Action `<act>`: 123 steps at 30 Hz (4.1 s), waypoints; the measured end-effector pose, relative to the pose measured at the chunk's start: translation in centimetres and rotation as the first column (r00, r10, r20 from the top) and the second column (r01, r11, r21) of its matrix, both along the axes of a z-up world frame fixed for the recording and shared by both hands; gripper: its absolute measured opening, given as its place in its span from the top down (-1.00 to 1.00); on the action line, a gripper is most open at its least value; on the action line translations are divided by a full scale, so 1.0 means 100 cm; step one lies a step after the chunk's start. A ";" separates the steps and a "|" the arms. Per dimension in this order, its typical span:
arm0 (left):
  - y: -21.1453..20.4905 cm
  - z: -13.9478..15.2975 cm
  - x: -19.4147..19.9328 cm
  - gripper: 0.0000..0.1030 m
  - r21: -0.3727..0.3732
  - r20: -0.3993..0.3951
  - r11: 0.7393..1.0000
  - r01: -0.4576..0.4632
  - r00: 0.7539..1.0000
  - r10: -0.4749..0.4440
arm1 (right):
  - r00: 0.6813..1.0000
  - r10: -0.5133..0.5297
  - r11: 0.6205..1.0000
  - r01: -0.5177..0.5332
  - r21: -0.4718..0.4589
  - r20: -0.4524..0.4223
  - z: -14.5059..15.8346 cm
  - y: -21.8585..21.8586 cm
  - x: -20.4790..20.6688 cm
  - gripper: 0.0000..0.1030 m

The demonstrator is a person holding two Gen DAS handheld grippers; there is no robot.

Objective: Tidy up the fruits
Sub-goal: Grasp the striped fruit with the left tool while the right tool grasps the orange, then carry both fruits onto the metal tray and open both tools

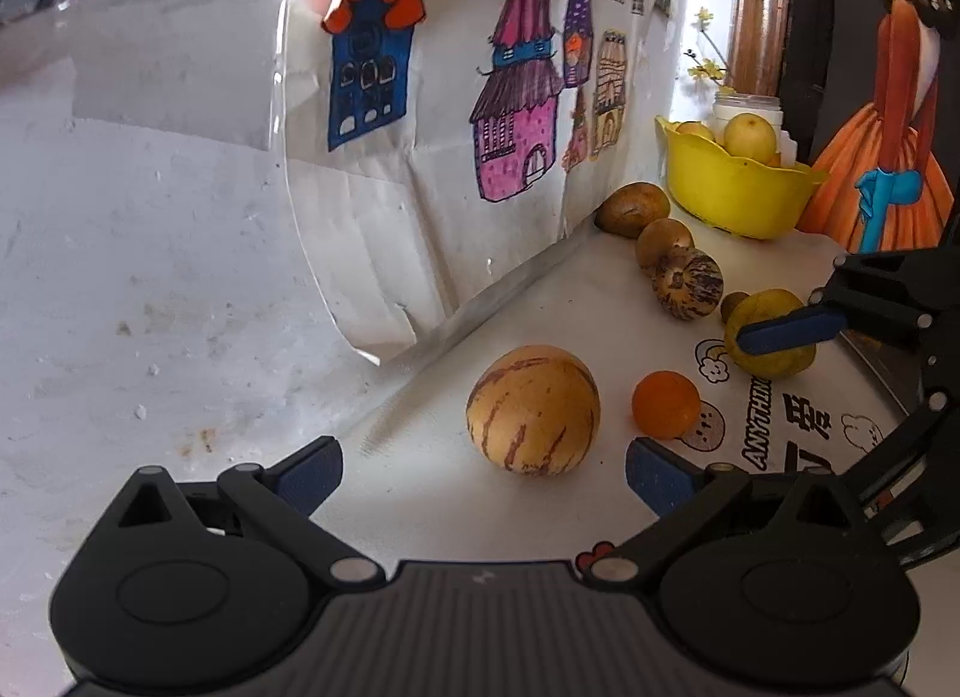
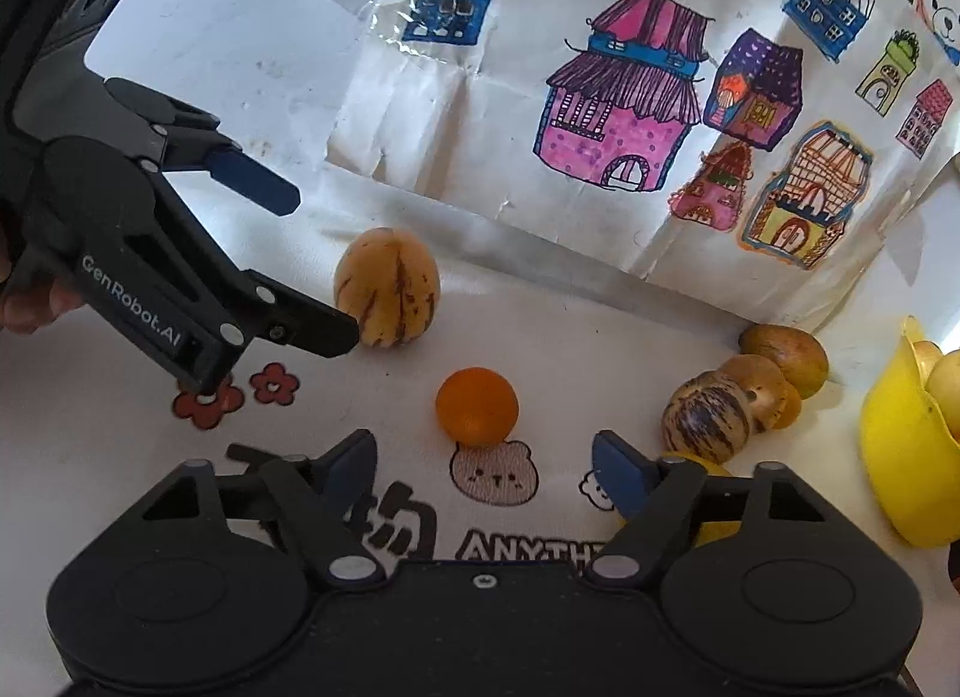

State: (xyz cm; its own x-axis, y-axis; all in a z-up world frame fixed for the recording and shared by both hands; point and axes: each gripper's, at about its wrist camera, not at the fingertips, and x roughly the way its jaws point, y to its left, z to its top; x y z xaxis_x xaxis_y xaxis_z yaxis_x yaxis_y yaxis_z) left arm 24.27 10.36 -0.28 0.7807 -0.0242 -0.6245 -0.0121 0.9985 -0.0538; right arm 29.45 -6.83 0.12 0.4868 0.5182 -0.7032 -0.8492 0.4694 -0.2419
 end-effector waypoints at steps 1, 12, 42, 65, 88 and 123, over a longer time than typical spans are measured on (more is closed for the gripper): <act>0.000 -0.001 0.002 -0.99 -0.008 -0.002 1.000 -0.005 1.000 0.005 | 1.000 0.000 1.000 0.000 0.001 0.001 -0.002 0.001 0.002 -0.44; -0.001 -0.005 0.014 -0.70 -0.046 0.009 0.999 0.016 1.000 -0.016 | 0.999 0.004 0.998 -0.001 0.060 -0.047 -0.006 0.000 0.018 0.13; -0.009 -0.004 0.004 -0.09 -0.146 -0.030 0.989 0.030 0.999 -0.035 | 0.992 -0.024 0.982 0.048 0.182 -0.127 -0.009 -0.023 0.007 0.33; -0.140 0.017 0.007 -0.09 -0.210 0.041 0.951 0.229 0.973 -0.225 | 0.931 -0.343 0.891 0.364 0.270 -0.121 0.016 -0.201 -0.045 0.33; -0.271 0.003 0.057 -0.09 -0.201 -0.011 0.916 0.347 0.934 -0.356 | 0.800 -0.592 0.753 0.592 0.287 -0.098 -0.011 -0.322 0.004 0.33; -0.281 -0.012 0.078 -0.14 -0.236 -0.054 0.917 0.321 0.938 -0.342 | 0.790 -0.606 0.753 0.607 0.254 -0.093 -0.016 -0.322 0.010 0.25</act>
State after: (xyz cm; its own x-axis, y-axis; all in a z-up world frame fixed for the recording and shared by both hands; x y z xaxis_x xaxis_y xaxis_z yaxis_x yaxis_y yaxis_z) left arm 32.07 -17.70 -1.52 0.6435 -0.4164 -0.6422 0.3018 0.9091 -0.2870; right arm 30.42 -39.05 -1.51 0.7583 0.2756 -0.5907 -0.3656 0.9301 -0.0353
